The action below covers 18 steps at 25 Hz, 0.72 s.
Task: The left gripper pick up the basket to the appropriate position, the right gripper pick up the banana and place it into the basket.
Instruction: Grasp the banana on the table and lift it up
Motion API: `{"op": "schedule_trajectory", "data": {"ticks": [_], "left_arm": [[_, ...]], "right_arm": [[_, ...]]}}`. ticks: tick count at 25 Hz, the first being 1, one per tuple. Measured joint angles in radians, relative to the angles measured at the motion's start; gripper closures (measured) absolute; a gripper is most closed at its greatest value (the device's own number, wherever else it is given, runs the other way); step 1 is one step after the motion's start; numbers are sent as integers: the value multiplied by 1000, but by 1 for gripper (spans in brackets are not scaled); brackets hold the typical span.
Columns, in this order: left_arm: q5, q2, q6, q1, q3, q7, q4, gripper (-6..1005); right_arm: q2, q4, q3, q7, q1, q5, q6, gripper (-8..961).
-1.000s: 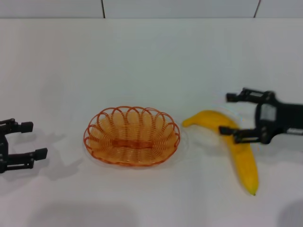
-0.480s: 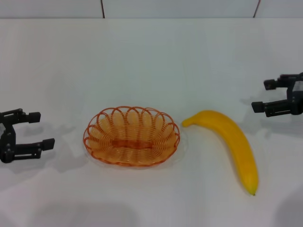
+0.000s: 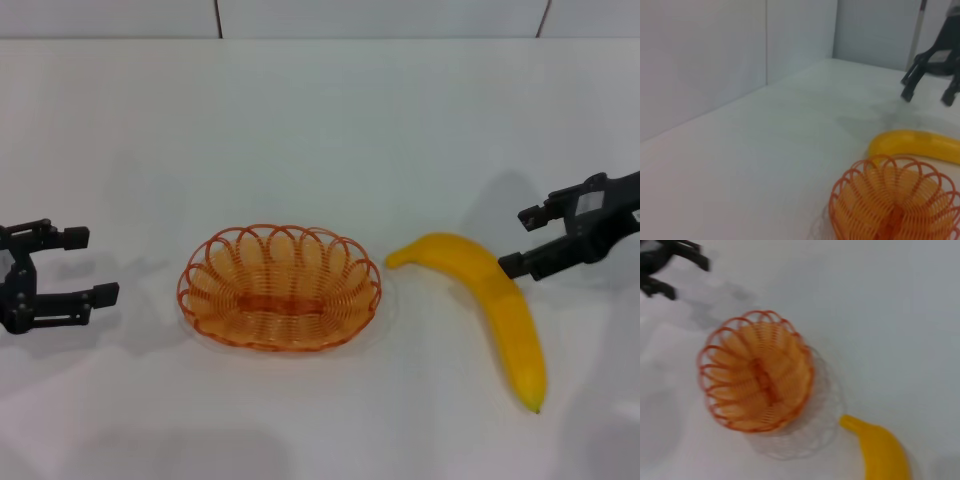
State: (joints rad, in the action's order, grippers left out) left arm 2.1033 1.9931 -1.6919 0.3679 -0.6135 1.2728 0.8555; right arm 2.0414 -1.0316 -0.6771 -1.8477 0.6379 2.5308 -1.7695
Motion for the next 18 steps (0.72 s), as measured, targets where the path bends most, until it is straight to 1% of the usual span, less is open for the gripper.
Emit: {"op": "schedule_trajectory", "data": {"ticks": [8,18], "left_arm": [[-6,2,-5,9,0,1,-1,150],[-12,0,-8,10,0,2,-1,151]], "right_arm": [[-2,109,-96,-54,21,9,111,64],[-1,119,-123,-120,22,12,133,64]]}}
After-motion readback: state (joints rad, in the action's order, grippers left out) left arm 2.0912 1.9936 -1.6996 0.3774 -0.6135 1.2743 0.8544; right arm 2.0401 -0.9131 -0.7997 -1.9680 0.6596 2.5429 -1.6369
